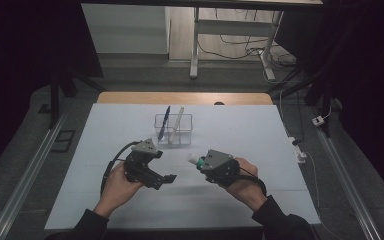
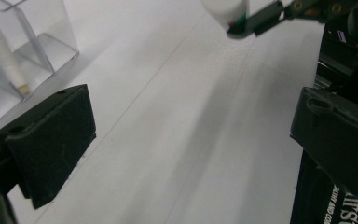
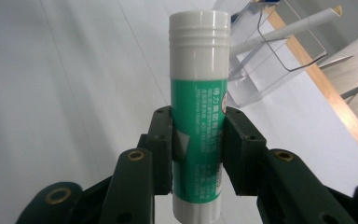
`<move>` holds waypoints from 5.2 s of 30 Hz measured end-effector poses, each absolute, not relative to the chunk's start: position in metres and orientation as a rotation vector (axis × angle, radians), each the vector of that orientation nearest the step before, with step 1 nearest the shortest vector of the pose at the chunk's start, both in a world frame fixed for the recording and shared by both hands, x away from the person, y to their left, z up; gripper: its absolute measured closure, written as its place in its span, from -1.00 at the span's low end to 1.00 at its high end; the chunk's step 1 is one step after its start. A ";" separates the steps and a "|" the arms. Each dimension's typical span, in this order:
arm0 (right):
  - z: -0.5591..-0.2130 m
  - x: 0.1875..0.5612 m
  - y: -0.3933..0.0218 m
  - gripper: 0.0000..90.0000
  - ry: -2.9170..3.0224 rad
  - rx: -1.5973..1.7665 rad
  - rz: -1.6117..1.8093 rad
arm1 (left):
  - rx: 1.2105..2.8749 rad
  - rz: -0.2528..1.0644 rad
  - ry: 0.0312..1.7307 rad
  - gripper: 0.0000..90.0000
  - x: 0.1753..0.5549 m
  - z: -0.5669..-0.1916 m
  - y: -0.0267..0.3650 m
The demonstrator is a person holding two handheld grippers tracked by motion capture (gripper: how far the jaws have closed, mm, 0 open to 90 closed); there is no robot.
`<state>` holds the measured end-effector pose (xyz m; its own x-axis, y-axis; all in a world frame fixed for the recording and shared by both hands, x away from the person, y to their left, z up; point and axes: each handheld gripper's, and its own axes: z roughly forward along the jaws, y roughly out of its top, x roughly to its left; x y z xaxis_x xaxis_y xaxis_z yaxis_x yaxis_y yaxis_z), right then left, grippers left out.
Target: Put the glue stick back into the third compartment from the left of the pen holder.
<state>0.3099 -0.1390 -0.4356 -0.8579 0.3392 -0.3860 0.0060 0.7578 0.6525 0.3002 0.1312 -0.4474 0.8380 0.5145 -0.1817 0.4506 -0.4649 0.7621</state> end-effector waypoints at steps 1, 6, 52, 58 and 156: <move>-0.434 0.311 -0.139 0.47 2.470 0.257 0.916 | 2.125 0.096 0.700 -1.00 0.298 -0.448 0.133; -0.431 0.318 -0.138 0.47 2.465 0.323 0.994 | 2.118 0.120 0.702 -1.00 0.285 -0.450 0.144; -0.428 0.399 -0.122 0.47 2.290 0.753 1.440 | 1.969 0.192 1.002 -1.00 0.198 -0.477 0.241; -0.431 0.414 -0.123 0.47 2.227 0.832 1.481 | 1.966 0.198 1.023 -1.00 0.193 -0.479 0.248; -0.446 0.440 -0.087 -0.55 2.403 0.855 1.347 | 2.002 0.220 1.078 -1.00 0.183 -0.478 0.253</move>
<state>0.4400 -0.0871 -0.4461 -0.7941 0.6048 0.0602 0.3669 0.3981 0.8408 0.1826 0.2535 -0.4785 0.6164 0.7569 -0.2172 0.6111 -0.2859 0.7381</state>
